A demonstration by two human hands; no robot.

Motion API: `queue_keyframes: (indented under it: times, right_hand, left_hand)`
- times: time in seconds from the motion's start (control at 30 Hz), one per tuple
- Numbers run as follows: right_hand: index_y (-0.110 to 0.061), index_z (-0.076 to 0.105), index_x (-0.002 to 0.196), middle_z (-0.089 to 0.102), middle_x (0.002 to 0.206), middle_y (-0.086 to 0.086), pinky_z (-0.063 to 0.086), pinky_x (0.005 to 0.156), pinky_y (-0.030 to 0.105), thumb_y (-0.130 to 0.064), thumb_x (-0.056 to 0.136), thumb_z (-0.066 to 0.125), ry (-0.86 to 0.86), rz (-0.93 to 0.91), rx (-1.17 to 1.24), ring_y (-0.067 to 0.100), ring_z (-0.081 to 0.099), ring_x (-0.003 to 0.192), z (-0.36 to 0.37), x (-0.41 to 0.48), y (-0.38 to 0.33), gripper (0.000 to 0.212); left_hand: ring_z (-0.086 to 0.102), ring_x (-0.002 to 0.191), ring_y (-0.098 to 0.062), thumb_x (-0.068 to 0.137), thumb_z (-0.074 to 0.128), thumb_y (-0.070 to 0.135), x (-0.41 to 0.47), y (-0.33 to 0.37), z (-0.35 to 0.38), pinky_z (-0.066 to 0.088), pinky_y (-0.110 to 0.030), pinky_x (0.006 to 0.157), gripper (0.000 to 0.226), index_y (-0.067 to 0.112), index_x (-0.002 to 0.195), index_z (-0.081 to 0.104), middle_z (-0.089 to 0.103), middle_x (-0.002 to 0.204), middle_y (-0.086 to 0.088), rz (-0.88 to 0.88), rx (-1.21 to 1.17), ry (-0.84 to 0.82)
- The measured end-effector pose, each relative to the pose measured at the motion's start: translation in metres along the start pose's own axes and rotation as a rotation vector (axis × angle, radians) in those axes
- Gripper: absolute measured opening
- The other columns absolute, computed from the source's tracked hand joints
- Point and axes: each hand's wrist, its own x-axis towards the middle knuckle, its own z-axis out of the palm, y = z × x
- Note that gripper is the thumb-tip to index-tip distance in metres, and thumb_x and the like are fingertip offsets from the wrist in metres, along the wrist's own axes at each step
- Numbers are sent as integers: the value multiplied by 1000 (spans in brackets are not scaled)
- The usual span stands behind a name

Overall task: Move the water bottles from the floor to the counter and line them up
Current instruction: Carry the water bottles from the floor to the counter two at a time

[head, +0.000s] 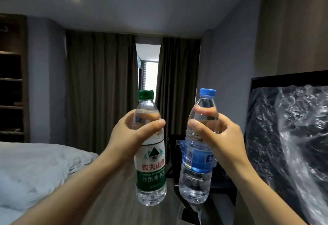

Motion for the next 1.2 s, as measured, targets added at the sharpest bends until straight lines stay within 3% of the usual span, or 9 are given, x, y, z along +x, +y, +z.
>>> queue_keyframes:
  times: [0.1,0.2,0.27,0.4,0.53,0.73,0.93,1.07,1.2]
  right_hand:
    - [-30,68,107,75,80,-7,56,64,16,-37,71,80,5,5,-14,6,72,76,21,21,32,39]
    - [-31,69,106,75,80,-7,57,64,18,-34,72,81,22,15,-26,7,72,76,45,41,61,37]
    - [-33,69,105,76,82,-8,58,65,20,-33,73,80,31,28,-35,7,73,78,61,57,78,34]
    - [-34,70,105,75,84,-11,54,62,13,-32,72,80,78,53,-48,4,72,78,92,89,113,35]
    - [-34,70,105,75,84,-14,51,60,10,-30,74,80,92,73,-82,2,71,78,116,118,150,33]
    - [-40,69,102,75,85,-13,52,59,10,-37,69,79,119,113,-105,2,72,79,136,160,218,34]
    - [-40,68,104,75,87,-10,56,69,27,-42,67,79,160,169,-94,7,72,81,142,210,299,38]
    - [-38,69,103,76,86,-7,55,69,27,-43,64,79,179,193,-73,8,73,80,144,245,343,40]
    - [-38,69,105,76,86,-6,55,70,28,-46,62,79,186,226,-83,9,74,80,146,272,384,45]
  left_hand:
    - [72,80,-9,57,81,40,31,-32,-11,54,-18,64,34,25,86,72,75,89,3,-24,-2,-1]
    - [72,79,-10,48,90,41,63,-61,-25,54,-17,63,50,19,89,72,76,88,2,-27,-30,-11]
    - [72,78,-8,48,90,41,89,-79,-35,51,-12,59,48,19,87,72,76,87,3,-31,-25,-25]
    - [72,78,-4,57,78,42,144,-115,-55,51,-12,57,29,35,84,72,75,89,9,-55,1,-91]
    - [72,78,-4,52,88,44,186,-155,-63,52,-12,59,39,32,85,72,76,88,8,-66,-20,-110]
    - [73,84,-11,68,84,31,246,-224,-59,55,-28,75,31,23,95,72,76,92,4,-146,-45,-140]
    - [72,82,-5,69,79,32,314,-291,-37,53,-18,66,32,25,99,71,76,93,8,-157,9,-151]
    - [71,78,-2,68,81,31,359,-334,-17,48,-8,56,33,24,99,70,76,90,10,-165,28,-149]
    - [70,73,-1,71,79,30,395,-377,-4,47,-8,54,26,22,94,70,75,85,10,-197,16,-179]
